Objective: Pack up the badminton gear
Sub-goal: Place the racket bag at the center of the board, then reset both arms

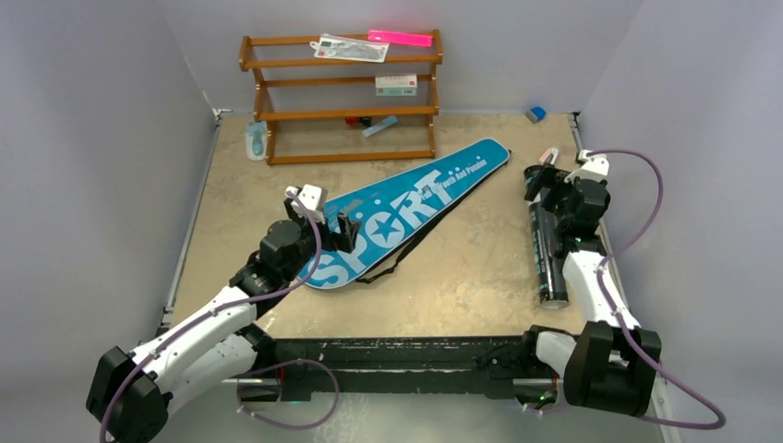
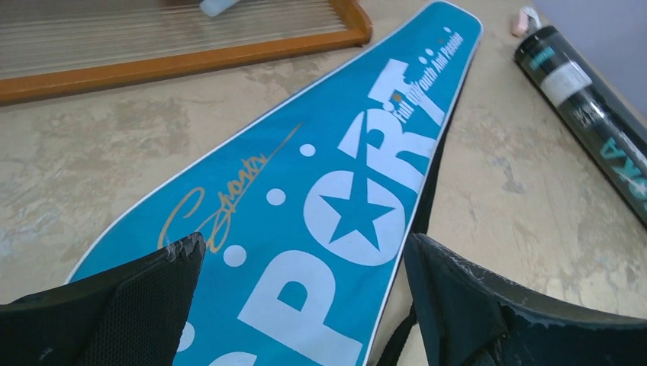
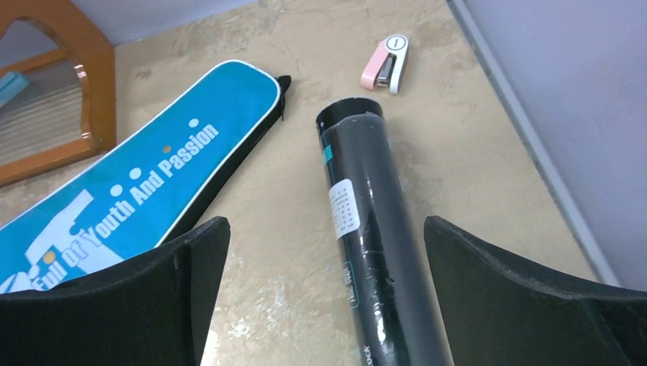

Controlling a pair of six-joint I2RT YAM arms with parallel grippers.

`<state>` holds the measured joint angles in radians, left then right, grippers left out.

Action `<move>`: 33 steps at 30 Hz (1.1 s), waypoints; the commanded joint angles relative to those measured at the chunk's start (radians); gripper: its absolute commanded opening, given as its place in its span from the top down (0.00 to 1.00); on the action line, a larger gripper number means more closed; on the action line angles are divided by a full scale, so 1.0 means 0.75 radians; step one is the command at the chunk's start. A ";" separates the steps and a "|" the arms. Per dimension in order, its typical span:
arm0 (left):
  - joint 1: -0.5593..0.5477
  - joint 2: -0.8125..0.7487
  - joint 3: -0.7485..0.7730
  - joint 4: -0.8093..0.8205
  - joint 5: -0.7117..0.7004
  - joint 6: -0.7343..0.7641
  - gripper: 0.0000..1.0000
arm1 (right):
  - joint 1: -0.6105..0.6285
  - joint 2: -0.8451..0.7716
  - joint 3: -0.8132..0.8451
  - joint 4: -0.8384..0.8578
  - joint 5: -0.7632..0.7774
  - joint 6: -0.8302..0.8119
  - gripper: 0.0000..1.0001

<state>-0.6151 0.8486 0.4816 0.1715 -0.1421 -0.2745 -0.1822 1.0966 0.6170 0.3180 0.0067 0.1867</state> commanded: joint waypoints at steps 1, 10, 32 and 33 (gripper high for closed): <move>0.009 -0.015 -0.053 0.173 -0.235 -0.124 0.00 | 0.005 0.050 0.063 0.021 0.026 -0.082 0.02; 0.101 0.080 -0.171 0.506 -0.399 0.238 0.00 | 0.005 -0.097 -0.232 0.336 -0.305 -0.158 0.01; 0.820 0.823 -0.203 1.080 0.193 0.269 0.00 | 0.059 0.300 -0.322 0.871 -0.127 -0.188 0.01; 0.820 0.852 -0.225 1.155 0.193 0.279 0.01 | 0.062 0.297 -0.329 0.862 -0.137 -0.203 0.01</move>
<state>-0.0067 1.4513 0.2955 0.8799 -0.0628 -0.0887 -0.1478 1.3342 0.3576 0.8791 -0.1333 0.0784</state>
